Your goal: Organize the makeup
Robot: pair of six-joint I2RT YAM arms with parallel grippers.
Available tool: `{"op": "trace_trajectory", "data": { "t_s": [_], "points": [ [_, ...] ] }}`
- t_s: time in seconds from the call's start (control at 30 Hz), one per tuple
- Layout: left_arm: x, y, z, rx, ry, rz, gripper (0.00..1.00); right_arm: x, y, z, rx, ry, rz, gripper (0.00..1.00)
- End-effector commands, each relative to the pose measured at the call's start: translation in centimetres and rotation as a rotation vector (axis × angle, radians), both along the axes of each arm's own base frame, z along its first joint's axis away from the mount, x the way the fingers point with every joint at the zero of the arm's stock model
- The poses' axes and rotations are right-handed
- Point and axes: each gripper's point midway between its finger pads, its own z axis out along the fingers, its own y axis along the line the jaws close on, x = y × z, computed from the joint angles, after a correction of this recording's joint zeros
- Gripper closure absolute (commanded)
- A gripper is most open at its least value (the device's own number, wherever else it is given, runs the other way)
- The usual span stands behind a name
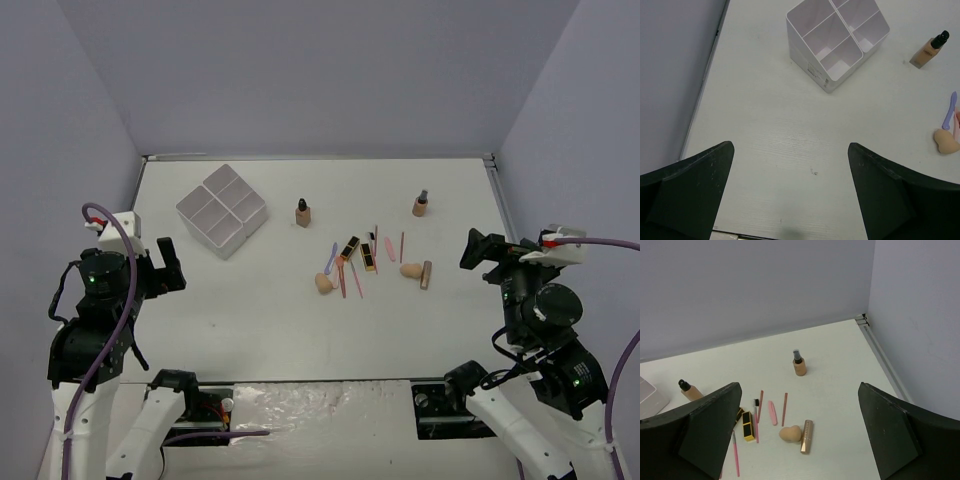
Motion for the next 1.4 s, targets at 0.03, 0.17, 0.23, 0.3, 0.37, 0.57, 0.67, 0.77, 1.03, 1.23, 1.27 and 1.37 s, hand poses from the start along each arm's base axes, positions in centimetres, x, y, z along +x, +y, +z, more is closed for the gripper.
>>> {"op": "trace_trajectory", "data": {
  "t_s": [0.03, 0.17, 0.23, 0.3, 0.37, 0.57, 0.67, 0.77, 1.03, 1.23, 1.27, 1.37],
  "points": [
    [1.1, -1.0, 1.5, -0.032, -0.024, -0.041, 0.03, 0.8, 1.0, 1.4, 0.02, -0.034, 0.036, 0.0],
    [1.7, -1.8, 1.5, -0.075, 0.03, -0.052, 0.03, 0.8, 3.0, 1.3, -0.012, -0.032, 0.15, 0.0],
    [2.0, -2.8, 1.6, -0.123, 0.058, -0.078, 0.03, 1.1, 3.4, 0.9, -0.017, -0.016, 0.165, 0.0],
    [2.6, -4.1, 1.6, -0.186, 0.095, -0.113, 0.03, 1.5, 3.6, 0.6, -0.026, 0.001, 0.167, 0.0],
    [3.2, -5.2, 1.6, -0.249, 0.132, -0.128, 0.03, 1.8, 3.5, 0.4, -0.033, 0.012, 0.155, 0.0],
    [4.9, -8.8, 2.3, -0.395, 0.16, -0.161, 0.03, 2.6, 3.6, -0.2, -0.046, 0.045, 0.135, 0.0],
    [6.1, -11.8, 1.3, -0.406, 0.179, -0.193, 0.03, 2.9, 3.6, -0.8, -0.032, 0.059, 0.125, 0.0],
    [7.7, -14.5, 0.0, -0.397, 0.206, -0.2, 0.03, 3.4, 3.7, -1.4, -0.036, 0.081, 0.117, 0.0],
    [8.9, -24.6, -7.1, -0.373, 0.34, -0.203, 0.03, 3.9, 4.0, -1.9, -0.039, 0.102, 0.108, 0.0],
    [9.1, -28.7, -12.2, -0.311, 0.424, -0.16, 0.03, 3.7, 3.6, -2.3, -0.042, 0.102, 0.087, 0.0],
    [9.2, -29.3, -13.2, -0.309, 0.442, -0.15, 0.03, 3.6, 3.5, -2.3, -0.044, 0.101, 0.087, 0.0],
    [9.4, -30.5, -15.5, -0.323, 0.473, -0.131, 0.08, 3.4, 3.4, -2.6, -0.049, 0.1, 0.084, 0.0]
  ]
}}
